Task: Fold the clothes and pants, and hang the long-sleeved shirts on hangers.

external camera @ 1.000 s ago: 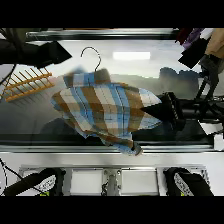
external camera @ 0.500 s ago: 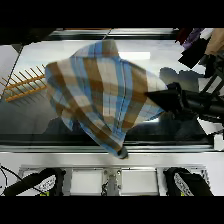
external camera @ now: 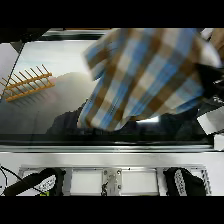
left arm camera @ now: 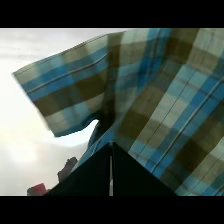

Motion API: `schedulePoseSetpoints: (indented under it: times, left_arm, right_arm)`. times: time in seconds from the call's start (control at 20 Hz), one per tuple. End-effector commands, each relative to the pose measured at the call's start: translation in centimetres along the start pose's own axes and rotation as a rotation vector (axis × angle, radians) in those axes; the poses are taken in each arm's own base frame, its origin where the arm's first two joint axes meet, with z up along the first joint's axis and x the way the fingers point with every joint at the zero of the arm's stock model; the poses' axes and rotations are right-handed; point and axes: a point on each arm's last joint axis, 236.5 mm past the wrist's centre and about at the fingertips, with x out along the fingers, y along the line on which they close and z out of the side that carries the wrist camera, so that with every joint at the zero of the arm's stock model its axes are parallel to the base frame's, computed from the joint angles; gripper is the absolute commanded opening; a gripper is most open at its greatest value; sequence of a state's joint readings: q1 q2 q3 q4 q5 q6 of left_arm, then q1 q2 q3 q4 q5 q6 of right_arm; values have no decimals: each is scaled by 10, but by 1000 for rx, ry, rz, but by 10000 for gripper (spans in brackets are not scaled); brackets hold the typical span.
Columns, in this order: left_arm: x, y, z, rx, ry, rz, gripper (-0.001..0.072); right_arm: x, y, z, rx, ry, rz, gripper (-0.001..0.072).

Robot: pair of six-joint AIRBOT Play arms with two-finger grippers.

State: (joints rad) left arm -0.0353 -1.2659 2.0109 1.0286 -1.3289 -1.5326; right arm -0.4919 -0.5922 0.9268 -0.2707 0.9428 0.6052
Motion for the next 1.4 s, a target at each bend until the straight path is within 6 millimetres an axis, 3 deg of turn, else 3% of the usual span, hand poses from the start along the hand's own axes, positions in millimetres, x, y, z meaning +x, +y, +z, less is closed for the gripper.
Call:
schedulePoseSetpoints:
  times: [0.0, 0.25, 0.35, 0.4, 0.6, 0.85, 1.1, 1.35]
  left_arm:
    - [0, 0, 0, 1, 0, 0, 12]
    - [0, 0, 0, 1, -1, 0, 12]
    - [0, 0, 0, 1, -2, -1, 12]
    - [0, 0, 0, 1, -2, -1, 12]
    - [6, 3, -2, -7, 11, -2, 12]
    - [24, -2, -20, -18, 72, -25, 12]
    - [53, -14, -54, -33, 164, -67, 12]
    - [77, -25, -79, -44, 216, -97, 12]
  right_arm:
    - [-70, -89, 25, -91, -45, -507, 13]
    - [-174, -146, 33, -136, -32, -1001, 13]
    - [-200, -158, 40, -121, -66, -1116, 13]
    - [-204, -161, 47, -132, -80, -1135, 13]
    - [-201, -182, 84, -152, -116, -1144, 13]
    - [-187, -212, 150, -193, -156, -1126, 13]
    - [-173, -207, 219, -278, -246, -1082, 13]
    - [-158, -199, 248, -338, -281, -1038, 13]
